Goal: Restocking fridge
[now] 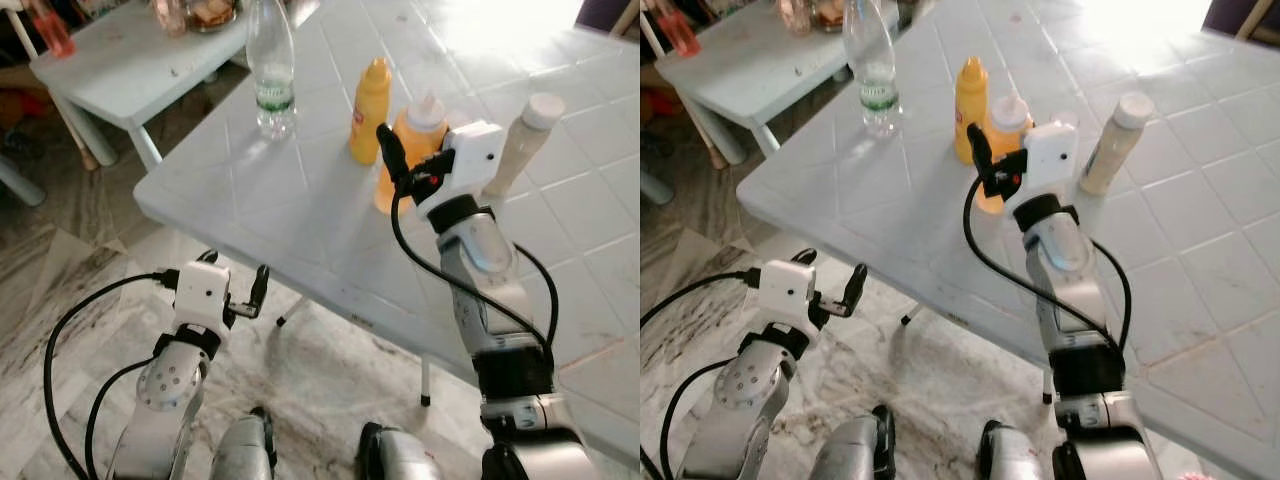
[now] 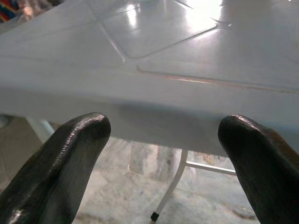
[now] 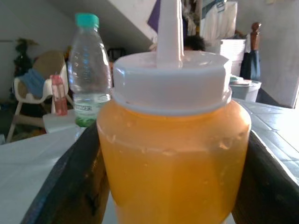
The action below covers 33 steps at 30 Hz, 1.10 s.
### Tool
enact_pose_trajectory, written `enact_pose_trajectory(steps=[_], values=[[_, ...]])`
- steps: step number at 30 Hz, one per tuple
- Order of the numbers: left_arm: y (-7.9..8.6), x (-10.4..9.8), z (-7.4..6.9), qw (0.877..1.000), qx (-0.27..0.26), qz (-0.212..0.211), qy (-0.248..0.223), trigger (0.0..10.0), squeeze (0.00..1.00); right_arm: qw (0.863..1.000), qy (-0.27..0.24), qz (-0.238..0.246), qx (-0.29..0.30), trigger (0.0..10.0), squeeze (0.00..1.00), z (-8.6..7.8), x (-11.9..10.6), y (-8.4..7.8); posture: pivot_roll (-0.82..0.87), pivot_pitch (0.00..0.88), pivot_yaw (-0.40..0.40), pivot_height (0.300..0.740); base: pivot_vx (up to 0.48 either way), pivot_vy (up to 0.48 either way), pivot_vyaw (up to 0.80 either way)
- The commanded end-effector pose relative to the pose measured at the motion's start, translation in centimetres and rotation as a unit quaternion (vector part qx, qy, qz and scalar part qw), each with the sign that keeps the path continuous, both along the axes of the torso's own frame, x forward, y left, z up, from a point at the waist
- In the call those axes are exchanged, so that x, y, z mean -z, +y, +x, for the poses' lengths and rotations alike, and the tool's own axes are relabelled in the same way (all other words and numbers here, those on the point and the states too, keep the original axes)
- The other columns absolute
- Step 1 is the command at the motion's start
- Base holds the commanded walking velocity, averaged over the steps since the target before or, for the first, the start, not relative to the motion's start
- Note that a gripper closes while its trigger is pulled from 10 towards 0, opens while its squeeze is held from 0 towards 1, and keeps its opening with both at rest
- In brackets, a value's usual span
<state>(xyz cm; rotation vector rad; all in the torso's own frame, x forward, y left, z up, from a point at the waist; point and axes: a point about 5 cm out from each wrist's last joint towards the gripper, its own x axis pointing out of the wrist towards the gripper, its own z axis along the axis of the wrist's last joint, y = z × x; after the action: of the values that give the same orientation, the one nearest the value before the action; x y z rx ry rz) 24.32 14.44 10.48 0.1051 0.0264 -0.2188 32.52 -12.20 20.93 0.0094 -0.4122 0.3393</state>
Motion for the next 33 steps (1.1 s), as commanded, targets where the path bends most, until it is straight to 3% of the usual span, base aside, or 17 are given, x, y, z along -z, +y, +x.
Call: enact_pose_trajectory(steps=[1,5,9,13,19,30,33], values=[[0.2,0.9,-0.4,1.000,-0.008,0.000,0.018,10.0,0.00,1.000,0.011,0.006,0.007,10.0,0.00,-1.0,0.5,0.3,0.12,0.167,0.016,0.740,0.000,0.000,0.00],[-0.1,0.9,-0.3,1.000,-0.006,-0.003,0.017,10.0,0.00,0.999,0.031,0.016,0.017,10.0,0.00,-2.0,1.5,0.3,0.12,0.160,0.013,0.740,0.000,0.000,0.00],[-0.5,0.5,0.8,1.000,0.002,-0.009,-0.001,10.0,0.00,0.999,0.041,0.020,0.024,10.0,0.00,-2.7,1.8,0.1,0.09,0.155,0.010,0.740,0.000,0.000,0.00],[-0.5,0.3,1.4,1.000,-0.023,-0.011,-0.002,10.0,0.00,0.999,0.043,0.017,0.028,10.0,0.00,-2.7,1.8,0.1,0.10,0.151,-0.003,0.740,0.000,0.000,0.80],[0.2,1.7,1.0,0.996,-0.072,-0.043,0.040,10.0,0.00,0.998,0.064,0.003,0.024,10.0,0.00,-3.4,3.0,-0.1,0.09,0.150,-0.010,0.740,0.000,0.000,0.80],[-0.5,2.1,1.1,0.997,-0.058,-0.044,0.039,10.0,0.00,0.997,0.075,0.003,0.013,10.0,0.00,-3.6,3.6,0.4,0.09,0.141,-0.033,0.740,0.000,0.000,0.80],[-0.5,2.8,1.0,0.997,-0.052,-0.041,0.046,10.0,0.00,0.996,0.090,0.001,0.014,10.0,0.00,-3.9,4.8,0.5,0.09,0.139,-0.060,0.740,0.000,0.000,0.80]])
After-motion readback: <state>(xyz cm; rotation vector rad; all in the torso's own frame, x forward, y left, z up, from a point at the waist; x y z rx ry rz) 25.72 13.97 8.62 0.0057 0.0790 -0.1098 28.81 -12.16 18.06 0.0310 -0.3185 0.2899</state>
